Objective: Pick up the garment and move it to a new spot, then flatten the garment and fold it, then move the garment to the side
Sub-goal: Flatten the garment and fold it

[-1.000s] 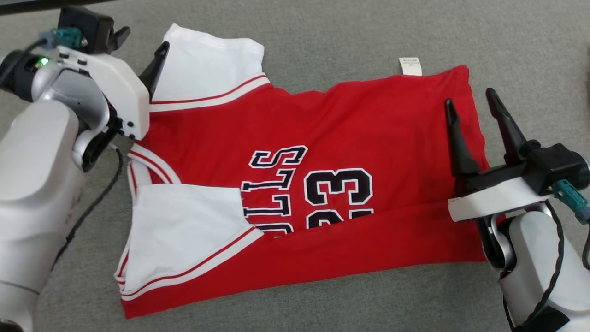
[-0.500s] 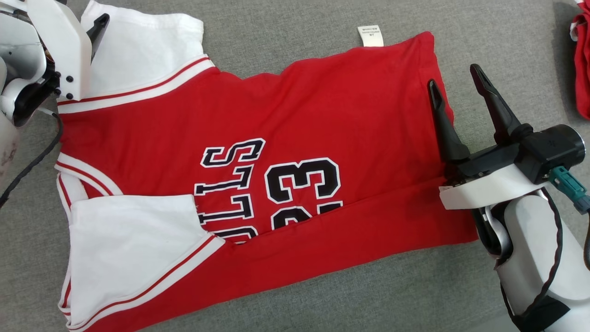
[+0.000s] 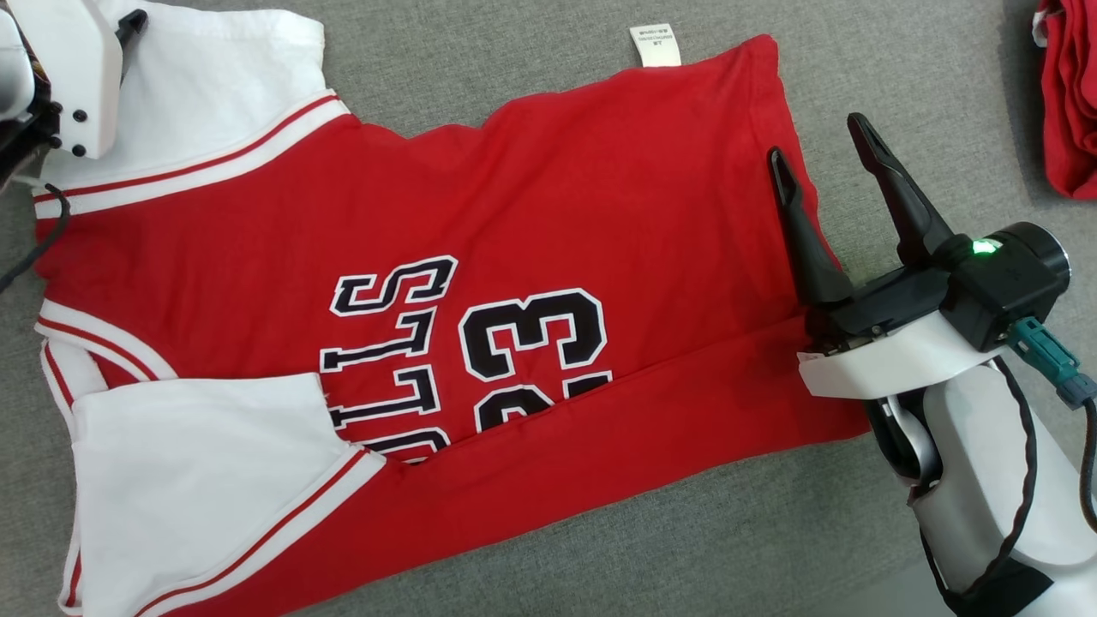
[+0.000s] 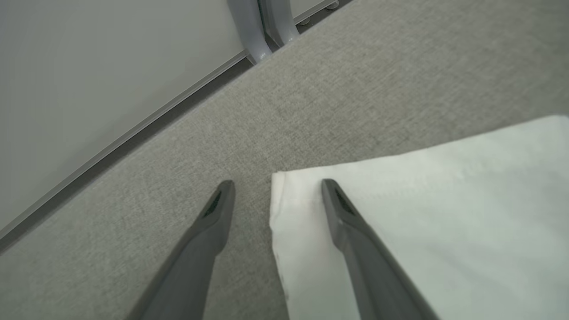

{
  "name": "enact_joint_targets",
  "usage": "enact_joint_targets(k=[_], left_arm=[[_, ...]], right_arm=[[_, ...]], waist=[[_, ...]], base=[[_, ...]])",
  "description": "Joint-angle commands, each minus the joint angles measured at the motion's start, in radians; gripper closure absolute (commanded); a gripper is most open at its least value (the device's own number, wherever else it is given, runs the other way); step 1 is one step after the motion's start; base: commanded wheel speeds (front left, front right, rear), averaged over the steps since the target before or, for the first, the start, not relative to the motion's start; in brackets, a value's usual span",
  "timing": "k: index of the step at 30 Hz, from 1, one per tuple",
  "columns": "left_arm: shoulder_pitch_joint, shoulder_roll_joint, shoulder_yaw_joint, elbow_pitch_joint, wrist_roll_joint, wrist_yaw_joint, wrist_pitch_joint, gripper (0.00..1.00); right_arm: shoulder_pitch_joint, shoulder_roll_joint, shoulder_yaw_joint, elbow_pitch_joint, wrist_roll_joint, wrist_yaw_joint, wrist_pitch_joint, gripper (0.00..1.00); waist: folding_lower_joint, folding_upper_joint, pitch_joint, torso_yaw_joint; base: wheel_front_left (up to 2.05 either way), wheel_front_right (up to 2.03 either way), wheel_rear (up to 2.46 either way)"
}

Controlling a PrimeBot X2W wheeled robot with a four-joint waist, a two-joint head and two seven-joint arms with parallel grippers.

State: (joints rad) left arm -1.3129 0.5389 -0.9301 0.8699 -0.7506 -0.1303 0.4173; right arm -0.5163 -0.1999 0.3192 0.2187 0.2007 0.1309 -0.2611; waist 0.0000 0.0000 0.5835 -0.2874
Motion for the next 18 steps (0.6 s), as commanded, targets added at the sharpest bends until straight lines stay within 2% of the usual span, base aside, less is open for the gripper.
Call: enact_joint_targets(k=[1,2,3,4,7,12,18], left_arm=[[0.002,-0.002,-0.015,0.016,-0.012,-0.001,0.021,0.0],[0.003,-0.004,-0.022,0.022,-0.024,-0.001,0.037,0.14],[0.002,-0.005,-0.029,0.025,-0.034,-0.001,0.05,0.62],[0.004,-0.007,-0.036,0.024,-0.043,-0.001,0.057,1.0],[0.011,-0.009,-0.05,0.007,-0.089,-0.001,0.07,1.0],[0.006,-0.015,-0.054,-0.034,-0.139,-0.001,0.013,1.0],[0.037,-0.024,-0.076,-0.117,-0.18,-0.001,-0.133,1.0]], right_arm=[[0.006,-0.008,-0.001,-0.005,0.009,-0.001,-0.005,0.0],[0.008,-0.012,-0.007,-0.008,0.009,-0.001,-0.005,0.0],[0.01,-0.014,-0.012,-0.009,0.009,-0.001,-0.005,0.0],[0.011,-0.015,-0.016,-0.01,0.008,-0.001,-0.005,0.0],[0.008,-0.021,-0.036,-0.003,0.003,-0.001,-0.005,0.0],[-0.02,-0.025,-0.074,0.021,0.029,-0.001,0.017,0.0],[-0.082,-0.074,-0.116,0.087,0.098,-0.001,0.11,0.0]], waist=[[0.0,0.0,0.006,-0.005],[0.0,0.0,0.008,-0.006],[0.0,0.0,0.009,-0.006],[0.0,0.0,0.009,-0.006],[0.0,0.0,0.005,0.005],[0.0,0.0,-0.013,0.045],[0.0,0.0,-0.063,0.141]], base=[[0.0,0.0,0.0],[0.0,0.0,0.0],[0.0,0.0,0.0],[0.0,0.0,0.0],[0.0,0.0,0.0],[0.0,0.0,0.0],[0.0,0.0,0.0]])
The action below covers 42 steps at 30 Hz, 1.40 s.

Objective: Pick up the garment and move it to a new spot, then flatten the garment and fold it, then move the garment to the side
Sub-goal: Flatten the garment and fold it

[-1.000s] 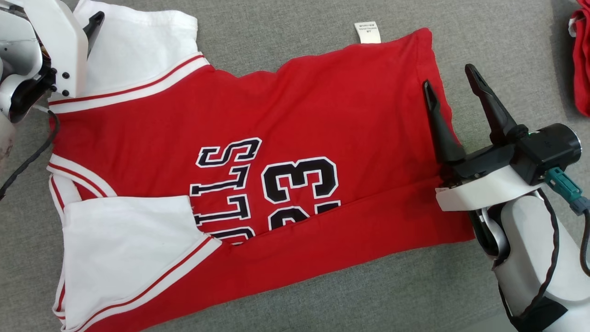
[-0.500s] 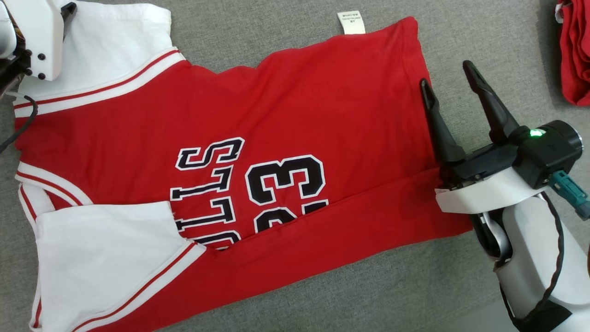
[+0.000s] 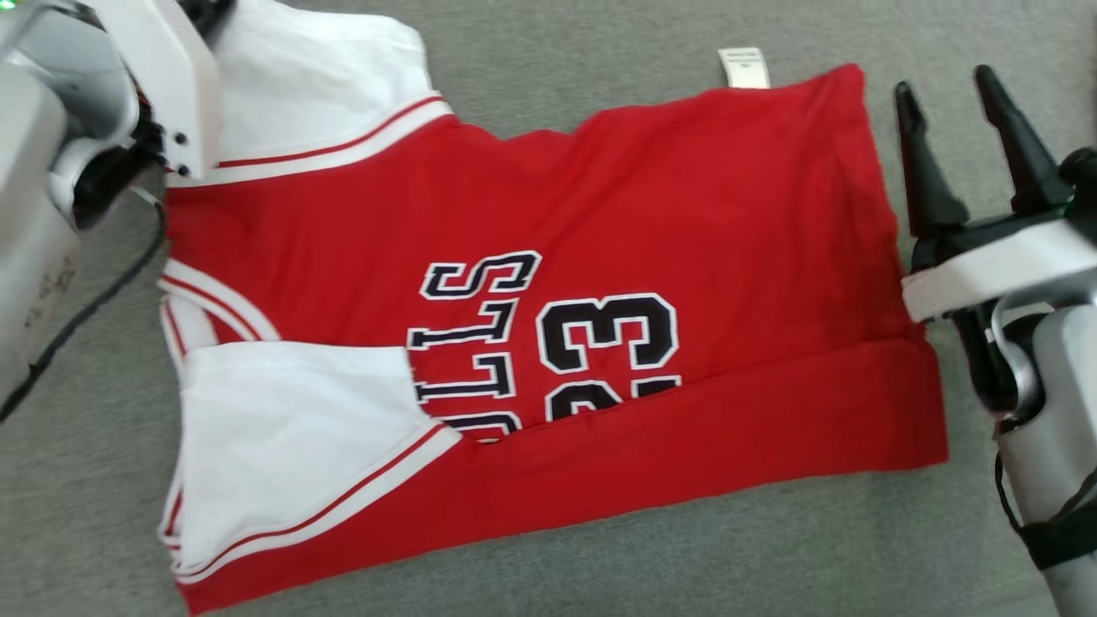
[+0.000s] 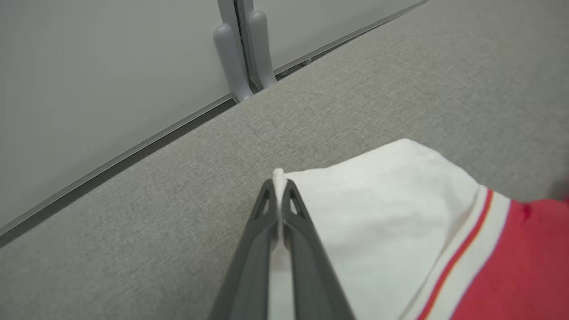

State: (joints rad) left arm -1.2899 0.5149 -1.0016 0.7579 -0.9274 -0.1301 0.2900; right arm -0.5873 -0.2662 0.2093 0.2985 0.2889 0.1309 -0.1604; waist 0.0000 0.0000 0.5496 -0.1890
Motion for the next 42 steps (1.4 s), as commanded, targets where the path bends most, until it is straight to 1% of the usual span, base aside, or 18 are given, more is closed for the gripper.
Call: enact_joint_targets(k=[1,4,6,9,10,11,12,17,28,29,30,31,32,35,36,42], left_arm=[[0.023,0.001,-0.02,-0.028,-0.008,-0.001,-0.019,1.0],[0.05,0.016,-0.058,-0.095,-0.035,-0.001,-0.049,1.0],[0.058,0.01,-0.082,-0.133,-0.047,-0.001,-0.062,1.0],[0.063,0.0,-0.108,-0.179,-0.068,-0.001,-0.083,1.0],[0.062,-0.001,-0.115,-0.191,-0.071,-0.001,-0.09,1.0],[0.056,-0.012,-0.129,-0.212,-0.075,-0.001,-0.111,1.0],[0.055,-0.018,-0.136,-0.218,-0.076,-0.001,-0.117,1.0],[0.049,-0.018,-0.179,-0.236,-0.088,-0.001,-0.132,1.0],[0.015,-0.015,-0.223,-0.219,-0.123,-0.001,-0.149,1.0],[0.012,-0.014,-0.225,-0.217,-0.127,-0.001,-0.149,1.0],[0.009,-0.012,-0.228,-0.215,-0.13,-0.001,-0.149,1.0],[0.008,-0.01,-0.231,-0.211,-0.132,-0.001,-0.15,1.0],[0.009,-0.009,-0.233,-0.208,-0.134,-0.001,-0.15,1.0],[0.01,-0.008,-0.237,-0.202,-0.143,-0.001,-0.151,1.0],[0.008,-0.005,-0.238,-0.192,-0.155,-0.001,-0.153,1.0],[0.0,-0.001,-0.241,-0.161,-0.171,-0.001,-0.17,1.0]], right_arm=[[-0.022,-0.011,-0.013,0.023,0.035,-0.001,0.032,0.0],[-0.054,-0.025,-0.047,0.092,0.139,-0.001,0.121,0.0],[-0.073,-0.067,-0.057,0.136,0.158,-0.001,0.167,0.0],[-0.096,-0.092,-0.05,0.19,0.208,0.0,0.23,0.0],[-0.106,-0.107,-0.052,0.207,0.22,0.0,0.249,0.0],[-0.122,-0.138,-0.039,0.241,0.222,-0.001,0.279,0.0],[-0.13,-0.142,-0.03,0.253,0.23,-0.001,0.288,0.0],[-0.16,-0.166,0.0,0.316,0.242,-0.001,0.318,0.0],[-0.193,-0.182,0.07,0.404,0.301,-0.001,0.344,0.0],[-0.194,-0.18,0.082,0.405,0.31,0.0,0.348,0.14],[-0.193,-0.182,0.091,0.405,0.321,0.0,0.349,0.56],[-0.194,-0.184,0.099,0.405,0.33,0.0,0.349,0.88],[-0.194,-0.187,0.108,0.404,0.339,0.0,0.346,1.0],[-0.192,-0.195,0.125,0.402,0.355,-0.001,0.342,1.0],[-0.195,-0.215,0.136,0.403,0.365,-0.001,0.325,1.0],[-0.216,-0.237,0.149,0.425,0.366,-0.001,0.275,1.0]], waist=[[0.0,0.0,-0.037,0.06],[0.0,0.0,-0.06,0.105],[0.0,0.0,-0.068,0.141],[0.0,0.0,-0.069,0.182],[0.0,0.0,-0.067,0.192],[0.0,0.0,-0.062,0.21],[0.0,0.0,-0.06,0.217],[0.0,0.0,-0.056,0.232],[0.0,0.0,-0.051,0.231],[0.0,0.0,-0.051,0.231],[0.0,0.0,-0.05,0.231],[0.0,0.0,-0.049,0.23],[0.0,0.0,-0.049,0.23],[0.0,0.0,-0.048,0.23],[0.0,0.0,-0.048,0.231],[0.0,0.0,-0.049,0.23]], base=[[0.0,0.0,0.0],[0.0,0.0,0.0],[0.0,0.0,0.0],[0.0,0.0,0.0],[0.0,0.0,0.0],[0.0,0.0,0.0],[0.0,0.0,0.0],[0.0,0.0,0.0],[0.0,0.0,0.0],[0.0,0.0,0.0],[0.0,0.0,0.0],[0.0,0.0,0.0],[0.0,0.0,0.0],[0.0,0.0,0.0],[0.0,0.0,0.0],[0.0,0.0,0.0]])
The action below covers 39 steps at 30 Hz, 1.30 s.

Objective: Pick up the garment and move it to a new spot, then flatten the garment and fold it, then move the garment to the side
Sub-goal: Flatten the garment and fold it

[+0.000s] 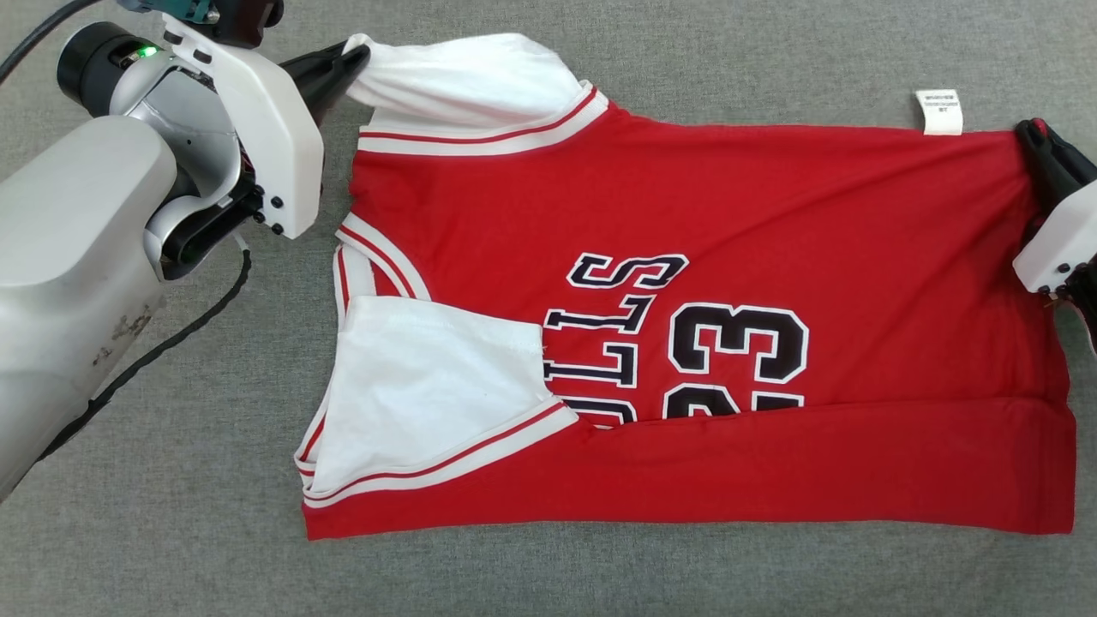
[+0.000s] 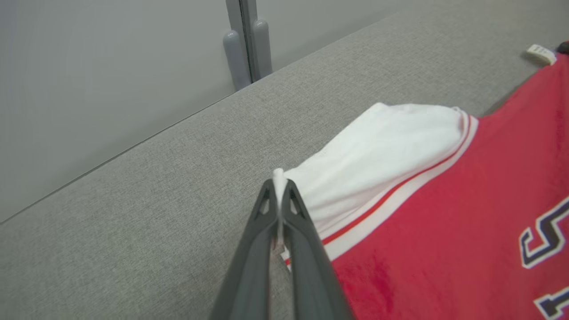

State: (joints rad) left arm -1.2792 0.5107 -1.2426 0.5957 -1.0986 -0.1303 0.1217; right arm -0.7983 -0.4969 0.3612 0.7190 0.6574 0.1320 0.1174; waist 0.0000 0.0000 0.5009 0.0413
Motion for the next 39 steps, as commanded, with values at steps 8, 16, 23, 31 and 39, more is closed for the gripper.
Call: enact_joint_targets(k=[8,16,23,31,39], left_arm=[[-0.031,-0.009,0.013,0.062,-0.013,-0.001,-0.066,1.0],[-0.064,-0.037,0.042,0.164,-0.011,0.0,-0.151,1.0],[-0.094,-0.077,0.052,0.242,-0.002,0.0,-0.229,1.0],[-0.115,-0.142,0.064,0.351,0.019,0.005,-0.34,1.0],[-0.083,-0.168,0.032,0.374,0.032,0.0,-0.367,1.0]], right_arm=[[-0.044,-0.015,0.042,0.004,-0.001,-0.002,-0.08,1.0],[-0.123,-0.032,0.07,0.038,-0.019,-0.003,-0.154,1.0],[-0.202,-0.04,0.101,0.09,-0.072,-0.003,-0.212,1.0],[-0.272,-0.02,0.138,0.162,-0.138,-0.003,-0.299,1.0],[-0.25,-0.012,0.169,0.194,-0.151,-0.002,-0.37,1.0]], waist=[[0.0,0.0,0.008,0.004],[0.0,0.0,0.029,0.014],[0.0,0.0,0.044,0.025],[0.0,0.0,0.056,0.03],[0.0,0.0,0.02,0.043]], base=[[0.0,0.0,0.0],[0.0,0.0,0.0],[0.0,0.0,0.0],[0.0,0.0,0.0],[0.0,0.0,0.0]])
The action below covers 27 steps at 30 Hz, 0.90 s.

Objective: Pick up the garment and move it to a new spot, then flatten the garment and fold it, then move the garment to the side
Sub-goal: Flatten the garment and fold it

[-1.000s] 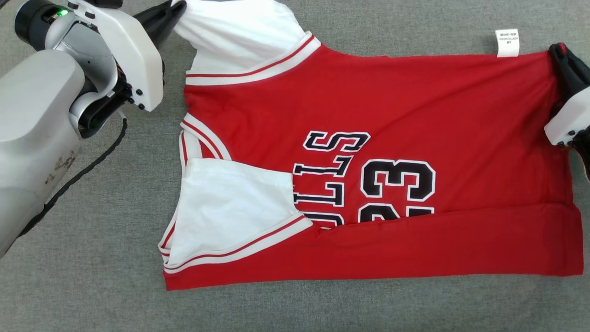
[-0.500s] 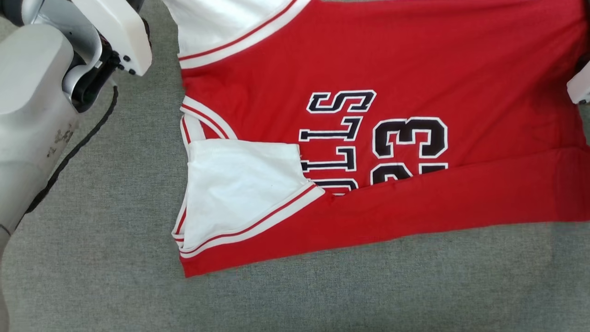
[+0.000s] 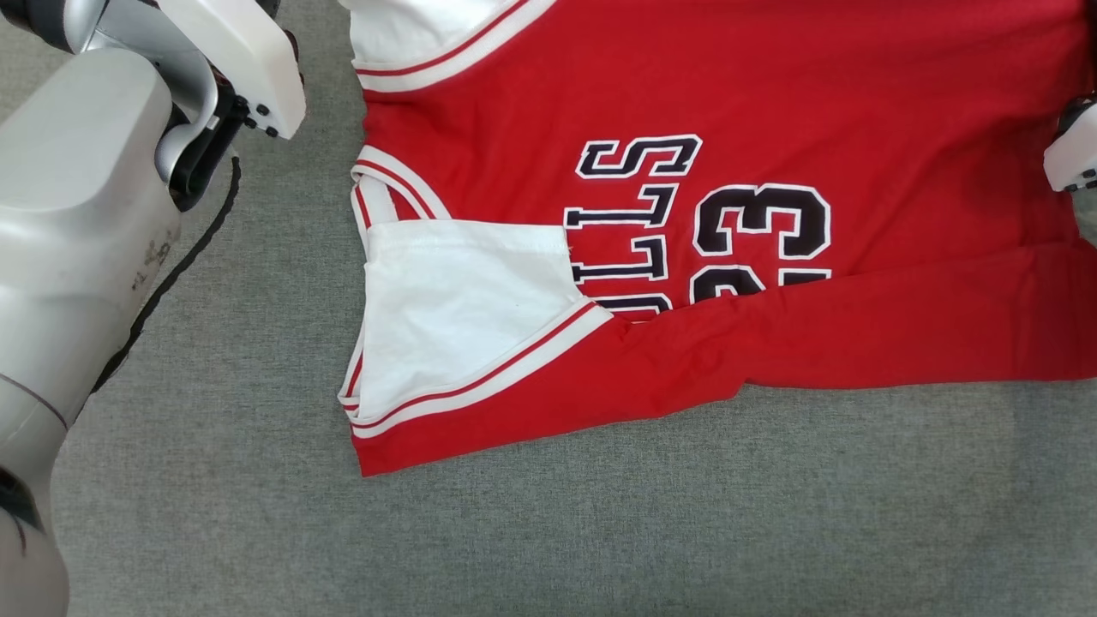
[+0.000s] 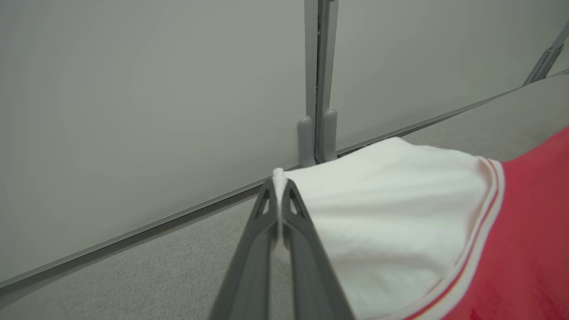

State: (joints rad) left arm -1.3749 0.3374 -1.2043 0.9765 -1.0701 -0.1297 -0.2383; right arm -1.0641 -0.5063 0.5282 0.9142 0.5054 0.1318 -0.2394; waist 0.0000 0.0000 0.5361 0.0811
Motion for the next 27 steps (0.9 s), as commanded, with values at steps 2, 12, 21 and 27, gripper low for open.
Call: enact_joint_targets(k=[2,12,21,27], left_arm=[[0.025,0.012,-0.02,-0.025,0.005,-0.001,-0.008,1.0],[0.099,0.083,-0.06,-0.161,0.012,-0.001,0.021,1.0],[0.232,0.198,-0.072,-0.381,-0.033,-0.001,0.125,1.0],[0.343,0.299,-0.075,-0.592,-0.045,-0.001,0.247,1.0]], right_arm=[[0.034,-0.007,0.001,-0.008,0.007,-0.002,-0.021,1.0],[0.191,-0.046,-0.066,-0.173,0.013,-0.002,-0.027,1.0],[0.382,-0.097,-0.032,-0.271,0.063,-0.002,-0.027,1.0],[0.464,-0.157,0.041,-0.295,0.12,-0.002,-0.025,1.0]], waist=[[0.0,0.0,-0.034,0.006],[0.0,0.0,-0.123,0.009],[0.0,0.0,-0.211,0.024],[0.0,0.0,-0.26,0.032]], base=[[0.0,0.0,0.0],[0.0,0.0,0.0],[0.0,0.0,0.0],[0.0,0.0,0.0]])
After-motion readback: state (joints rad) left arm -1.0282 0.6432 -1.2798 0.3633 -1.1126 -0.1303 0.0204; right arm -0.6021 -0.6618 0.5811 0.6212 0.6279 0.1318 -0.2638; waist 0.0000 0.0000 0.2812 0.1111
